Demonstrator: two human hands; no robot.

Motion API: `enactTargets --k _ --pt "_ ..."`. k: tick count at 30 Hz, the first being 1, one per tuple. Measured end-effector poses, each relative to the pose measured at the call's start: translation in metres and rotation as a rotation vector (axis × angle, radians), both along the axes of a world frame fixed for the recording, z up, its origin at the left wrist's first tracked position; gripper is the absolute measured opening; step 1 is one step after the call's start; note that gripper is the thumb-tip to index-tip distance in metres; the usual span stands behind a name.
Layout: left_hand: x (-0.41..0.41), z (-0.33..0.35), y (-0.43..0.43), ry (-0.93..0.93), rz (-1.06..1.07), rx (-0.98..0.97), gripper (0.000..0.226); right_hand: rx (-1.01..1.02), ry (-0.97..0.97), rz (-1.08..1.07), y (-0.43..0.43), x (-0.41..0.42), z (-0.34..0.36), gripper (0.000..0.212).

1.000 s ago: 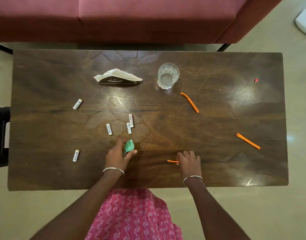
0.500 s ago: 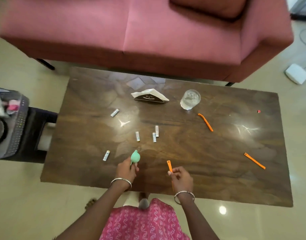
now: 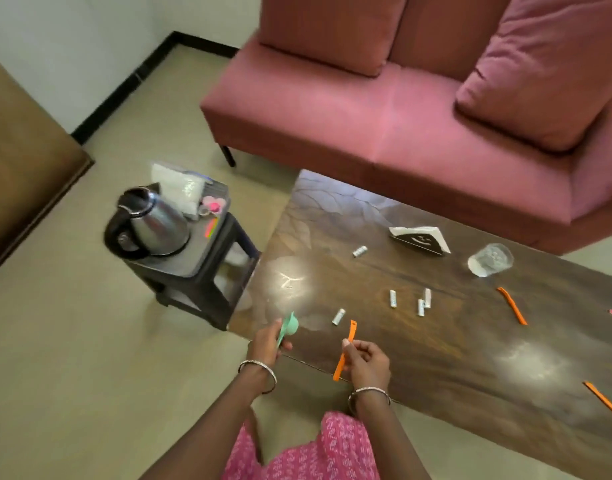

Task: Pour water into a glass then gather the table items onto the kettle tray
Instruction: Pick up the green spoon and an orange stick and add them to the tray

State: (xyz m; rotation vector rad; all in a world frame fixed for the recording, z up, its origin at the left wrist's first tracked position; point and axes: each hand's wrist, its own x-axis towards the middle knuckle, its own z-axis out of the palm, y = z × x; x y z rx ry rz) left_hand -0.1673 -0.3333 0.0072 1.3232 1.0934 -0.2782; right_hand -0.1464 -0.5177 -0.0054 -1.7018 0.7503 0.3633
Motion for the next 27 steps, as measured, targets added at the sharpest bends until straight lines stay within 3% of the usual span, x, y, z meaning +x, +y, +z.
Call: enactTargets --k 4,12,16,22,27 --pt "-0.032 0.005 0.076 -0.035 0.105 0.020 0.015 0.063 -0.027 0.052 0.081 -0.013 0.018 0.017" --pt "-0.053 0.022 0.190 -0.101 0.290 0.062 0.019 0.105 -0.054 0.204 0.200 -0.001 0.028 0.018" --pt "-0.050 0.014 0.226 -0.118 0.412 0.036 0.010 0.124 -0.035 0.252 0.247 0.016 0.024 0.017" --pt "-0.033 -0.006 0.271 -0.062 0.426 0.026 0.026 0.127 -0.012 0.309 0.312 0.056 0.008 0.014" --pt "-0.009 -0.019 0.312 -0.001 0.410 0.128 0.023 0.092 0.049 0.326 0.367 0.105 -0.011 0.014"
